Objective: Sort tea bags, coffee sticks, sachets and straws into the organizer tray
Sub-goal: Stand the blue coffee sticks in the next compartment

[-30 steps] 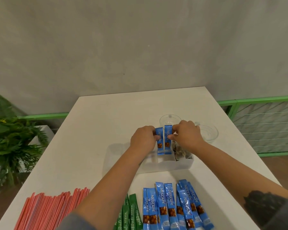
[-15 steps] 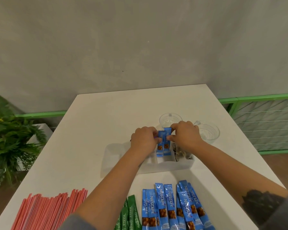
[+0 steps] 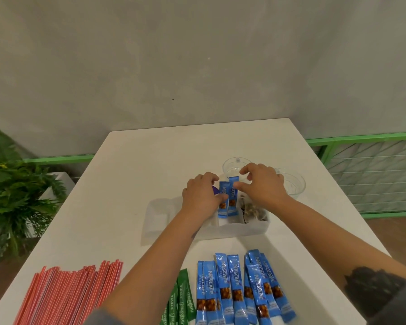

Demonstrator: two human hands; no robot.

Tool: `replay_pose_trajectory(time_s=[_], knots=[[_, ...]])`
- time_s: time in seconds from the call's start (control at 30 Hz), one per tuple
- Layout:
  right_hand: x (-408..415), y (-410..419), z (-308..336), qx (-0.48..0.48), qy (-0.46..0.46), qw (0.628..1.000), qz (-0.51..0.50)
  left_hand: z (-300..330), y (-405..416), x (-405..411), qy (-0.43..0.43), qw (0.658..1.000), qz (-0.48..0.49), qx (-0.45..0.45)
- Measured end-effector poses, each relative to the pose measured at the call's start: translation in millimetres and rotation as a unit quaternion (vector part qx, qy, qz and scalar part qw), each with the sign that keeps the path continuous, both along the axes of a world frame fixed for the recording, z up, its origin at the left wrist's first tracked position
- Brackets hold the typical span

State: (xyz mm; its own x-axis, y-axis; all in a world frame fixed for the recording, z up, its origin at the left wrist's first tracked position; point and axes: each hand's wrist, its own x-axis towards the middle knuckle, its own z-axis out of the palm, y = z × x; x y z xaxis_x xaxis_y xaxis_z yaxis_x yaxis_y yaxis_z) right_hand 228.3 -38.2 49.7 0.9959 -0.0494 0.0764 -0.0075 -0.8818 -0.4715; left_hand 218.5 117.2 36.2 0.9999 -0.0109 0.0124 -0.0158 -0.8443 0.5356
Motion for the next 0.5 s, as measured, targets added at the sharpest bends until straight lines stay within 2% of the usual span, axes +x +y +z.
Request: replay_pose_trajectory(time_s=[0.23,0.5], knots=[[-20,-9,7,0.004,-0.027,1.0,-0.002,8,-2,-24,-0.019,0.999,0.027,-0.004],[-68,-21,21,0.077,-0.049,0.996,0.02,9,-10,-65,-0.053,0.996,0.043,-0.059]])
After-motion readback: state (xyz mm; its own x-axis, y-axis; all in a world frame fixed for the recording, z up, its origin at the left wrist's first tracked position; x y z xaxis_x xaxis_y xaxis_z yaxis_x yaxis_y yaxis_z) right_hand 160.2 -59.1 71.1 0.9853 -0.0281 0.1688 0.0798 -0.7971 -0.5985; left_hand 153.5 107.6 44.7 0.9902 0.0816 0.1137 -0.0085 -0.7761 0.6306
